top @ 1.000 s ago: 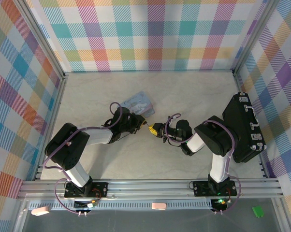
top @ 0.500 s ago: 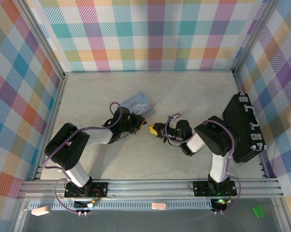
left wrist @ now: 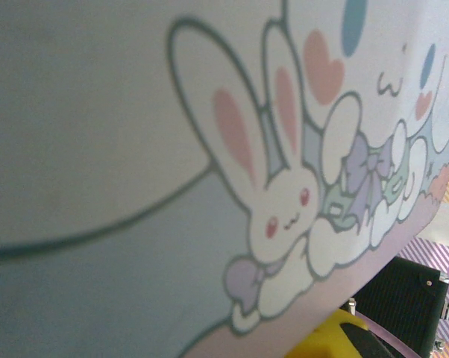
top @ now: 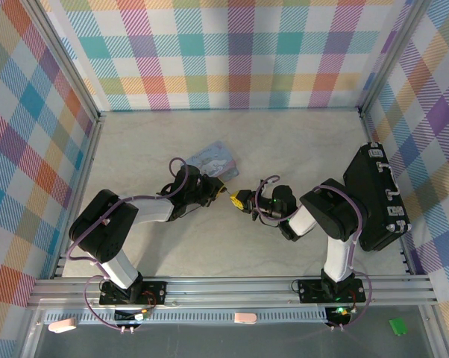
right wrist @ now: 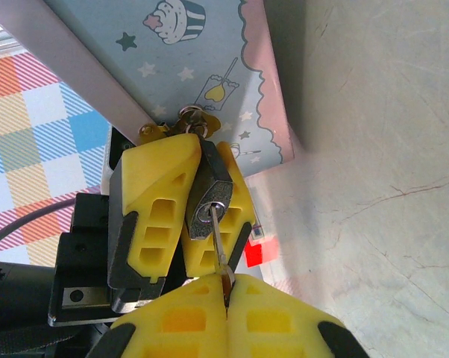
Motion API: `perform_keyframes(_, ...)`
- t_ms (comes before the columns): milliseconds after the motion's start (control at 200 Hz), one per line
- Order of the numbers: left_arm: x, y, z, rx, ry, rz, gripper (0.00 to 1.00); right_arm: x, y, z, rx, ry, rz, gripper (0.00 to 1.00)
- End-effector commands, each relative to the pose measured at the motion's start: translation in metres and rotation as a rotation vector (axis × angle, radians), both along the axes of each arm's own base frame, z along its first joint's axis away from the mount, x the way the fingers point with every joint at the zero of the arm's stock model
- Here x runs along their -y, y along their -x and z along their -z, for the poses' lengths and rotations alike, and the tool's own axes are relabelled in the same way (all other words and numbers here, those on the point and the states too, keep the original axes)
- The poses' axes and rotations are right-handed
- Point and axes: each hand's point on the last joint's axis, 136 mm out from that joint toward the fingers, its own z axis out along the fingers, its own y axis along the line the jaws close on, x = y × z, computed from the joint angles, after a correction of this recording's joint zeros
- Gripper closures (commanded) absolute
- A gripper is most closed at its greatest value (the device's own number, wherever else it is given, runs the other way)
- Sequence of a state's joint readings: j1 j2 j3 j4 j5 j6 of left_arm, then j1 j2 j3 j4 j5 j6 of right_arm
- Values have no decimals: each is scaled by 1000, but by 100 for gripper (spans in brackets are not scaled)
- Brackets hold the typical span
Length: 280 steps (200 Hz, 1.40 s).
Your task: Unlock the padlock with the key
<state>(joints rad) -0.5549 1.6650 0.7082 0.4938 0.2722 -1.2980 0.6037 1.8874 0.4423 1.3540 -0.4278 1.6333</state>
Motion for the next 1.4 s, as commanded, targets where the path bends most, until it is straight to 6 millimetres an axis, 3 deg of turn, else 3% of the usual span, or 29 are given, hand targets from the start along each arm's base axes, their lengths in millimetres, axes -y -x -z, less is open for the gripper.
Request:
perform_keyframes(0,4,-1,-19,21,69,17,99,-6,-1,-19,80,-34,-18,100)
perform_keyframes(905,8,10,-29,24,83,73,99,-6,-4,-18,68,-38,-10,100)
perform_keyframes(1395,13,15,-36,64,115,121,99,-9,-17,-34,34,-102,-17,100)
